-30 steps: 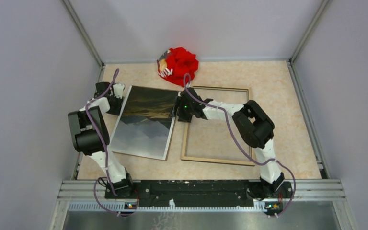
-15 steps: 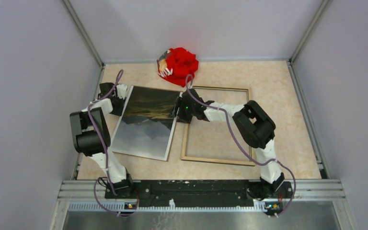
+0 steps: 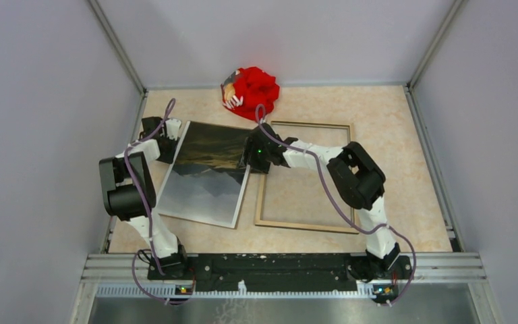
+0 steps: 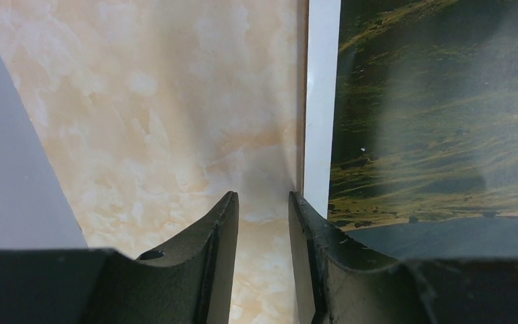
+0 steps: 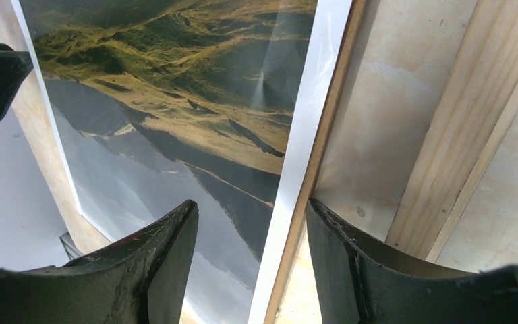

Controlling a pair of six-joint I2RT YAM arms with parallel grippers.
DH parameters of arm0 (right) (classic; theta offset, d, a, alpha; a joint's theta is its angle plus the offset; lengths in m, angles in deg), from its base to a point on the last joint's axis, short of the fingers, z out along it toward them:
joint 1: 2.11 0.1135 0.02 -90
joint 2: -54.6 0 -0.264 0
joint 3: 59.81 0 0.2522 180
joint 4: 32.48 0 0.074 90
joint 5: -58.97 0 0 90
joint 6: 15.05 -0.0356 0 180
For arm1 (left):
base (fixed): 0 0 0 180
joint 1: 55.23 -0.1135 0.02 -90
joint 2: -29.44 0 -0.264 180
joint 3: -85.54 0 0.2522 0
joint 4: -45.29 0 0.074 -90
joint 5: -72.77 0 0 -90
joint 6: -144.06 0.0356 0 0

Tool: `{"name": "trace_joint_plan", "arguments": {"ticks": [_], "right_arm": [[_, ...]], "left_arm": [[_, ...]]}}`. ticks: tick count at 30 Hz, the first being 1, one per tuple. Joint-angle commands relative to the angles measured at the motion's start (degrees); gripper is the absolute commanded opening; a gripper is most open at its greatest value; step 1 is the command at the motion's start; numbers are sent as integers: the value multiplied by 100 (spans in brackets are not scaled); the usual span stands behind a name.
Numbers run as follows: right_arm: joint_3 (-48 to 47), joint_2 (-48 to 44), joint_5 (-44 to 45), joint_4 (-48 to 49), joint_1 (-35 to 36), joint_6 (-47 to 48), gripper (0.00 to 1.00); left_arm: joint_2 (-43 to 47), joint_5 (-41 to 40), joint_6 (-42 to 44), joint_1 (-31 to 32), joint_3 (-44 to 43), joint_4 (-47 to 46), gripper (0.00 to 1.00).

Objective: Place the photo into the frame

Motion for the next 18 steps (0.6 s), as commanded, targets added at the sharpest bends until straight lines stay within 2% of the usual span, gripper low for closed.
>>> {"name": "trace_joint_plan", "arguments": {"ticks": [1,7,18], "right_arm": [[-552,31,47,22,200,161,60],[-1000,174,240,-407,337,408,60],[-2297,904,827,-1806,537,964,60]], "left_arm": [[-35,460,-116,140,263,405,41],[-59,473,-101,138,263,406,40],[-61,550,-79,135,281,432,39]]}}
